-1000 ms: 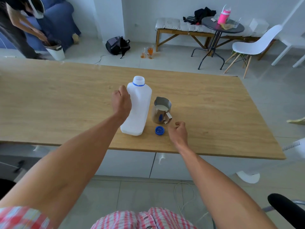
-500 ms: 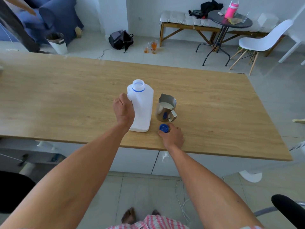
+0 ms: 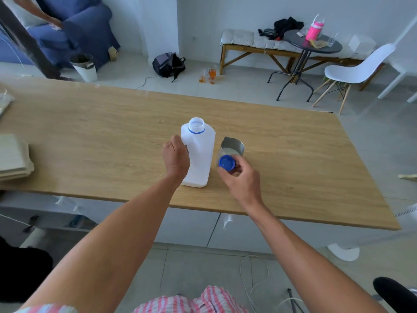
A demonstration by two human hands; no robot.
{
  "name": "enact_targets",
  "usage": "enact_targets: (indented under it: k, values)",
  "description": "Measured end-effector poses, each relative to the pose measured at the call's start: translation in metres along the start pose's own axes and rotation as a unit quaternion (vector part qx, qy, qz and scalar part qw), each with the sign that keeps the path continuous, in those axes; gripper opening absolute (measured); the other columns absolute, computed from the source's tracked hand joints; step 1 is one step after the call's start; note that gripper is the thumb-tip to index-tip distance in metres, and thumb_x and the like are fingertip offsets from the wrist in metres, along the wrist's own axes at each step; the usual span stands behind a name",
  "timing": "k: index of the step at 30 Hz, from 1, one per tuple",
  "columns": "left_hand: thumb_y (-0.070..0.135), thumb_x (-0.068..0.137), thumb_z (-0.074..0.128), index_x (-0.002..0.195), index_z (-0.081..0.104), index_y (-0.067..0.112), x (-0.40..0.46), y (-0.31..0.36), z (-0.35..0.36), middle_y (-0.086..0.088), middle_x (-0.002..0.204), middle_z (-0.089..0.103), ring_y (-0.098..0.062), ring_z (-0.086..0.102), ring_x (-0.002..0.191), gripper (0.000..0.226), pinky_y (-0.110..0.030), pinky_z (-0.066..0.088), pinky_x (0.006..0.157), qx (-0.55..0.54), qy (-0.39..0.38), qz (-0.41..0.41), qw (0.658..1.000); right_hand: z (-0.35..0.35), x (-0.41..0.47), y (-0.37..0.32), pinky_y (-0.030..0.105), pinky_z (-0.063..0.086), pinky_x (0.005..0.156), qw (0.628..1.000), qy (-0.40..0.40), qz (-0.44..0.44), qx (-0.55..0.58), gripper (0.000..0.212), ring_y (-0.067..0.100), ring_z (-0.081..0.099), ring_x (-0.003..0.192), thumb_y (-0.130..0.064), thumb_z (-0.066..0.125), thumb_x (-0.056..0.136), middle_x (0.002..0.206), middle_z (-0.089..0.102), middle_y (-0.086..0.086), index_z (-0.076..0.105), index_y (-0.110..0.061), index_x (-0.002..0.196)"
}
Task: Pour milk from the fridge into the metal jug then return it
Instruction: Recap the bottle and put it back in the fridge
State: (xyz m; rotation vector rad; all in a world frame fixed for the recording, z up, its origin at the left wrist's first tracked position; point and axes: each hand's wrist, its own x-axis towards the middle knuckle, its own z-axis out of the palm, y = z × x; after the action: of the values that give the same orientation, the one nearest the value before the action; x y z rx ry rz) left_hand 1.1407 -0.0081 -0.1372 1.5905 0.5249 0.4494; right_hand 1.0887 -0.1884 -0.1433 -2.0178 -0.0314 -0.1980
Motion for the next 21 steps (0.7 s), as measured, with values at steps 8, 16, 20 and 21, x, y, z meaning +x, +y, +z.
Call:
enact_targets:
  k: [8,16,20,21]
  values:
    - [0.024,0.086,0.031,0.057,0.026,0.017,-0.001,0.002,-0.003,-0.005,0.056,0.035,-0.02,0.03,0.061,0.031,-0.034,0.025,0.053,-0.009,-0.015,-0.005,1.0,-0.017,0.055,-0.049,0.041,0.054,0.072,0.982,-0.039,-0.12,-0.139,0.023,0.02,0.062,0.078,-0.034,0.076,0.078,0.086,0.068,-0.005,0.068,-0.02,0.095]
    - [0.022,0.087,0.031,0.053,0.028,0.02,0.001,0.002,-0.004,0.001,0.051,0.035,-0.02,0.03,0.056,0.034,-0.032,0.024,0.051,-0.01,-0.031,-0.003,0.999,-0.009,0.076,-0.08,0.029,0.041,0.067,0.962,-0.081,-0.184,-0.186,0.02,0.017,0.051,0.074,-0.022,0.078,0.078,0.083,0.062,-0.001,0.069,-0.01,0.092]
    - [0.013,0.094,0.032,0.055,0.027,0.018,0.002,0.001,-0.004,0.003,0.05,0.034,-0.017,0.027,0.052,0.04,-0.028,0.024,0.048,-0.014,-0.032,-0.002,0.999,-0.003,0.085,-0.096,0.028,0.038,0.068,0.949,-0.109,-0.198,-0.219,0.02,0.016,0.05,0.077,-0.025,0.078,0.077,0.085,0.056,-0.003,0.066,-0.015,0.09]
    - [0.012,0.095,0.032,0.055,0.027,0.018,0.002,0.001,-0.005,0.002,0.05,0.033,-0.016,0.027,0.051,0.04,-0.027,0.024,0.046,-0.014,-0.031,-0.001,0.999,-0.002,0.088,-0.101,0.03,0.041,0.069,0.947,-0.117,-0.2,-0.222,0.022,0.017,0.052,0.081,-0.027,0.079,0.078,0.089,0.056,-0.003,0.069,-0.016,0.094]
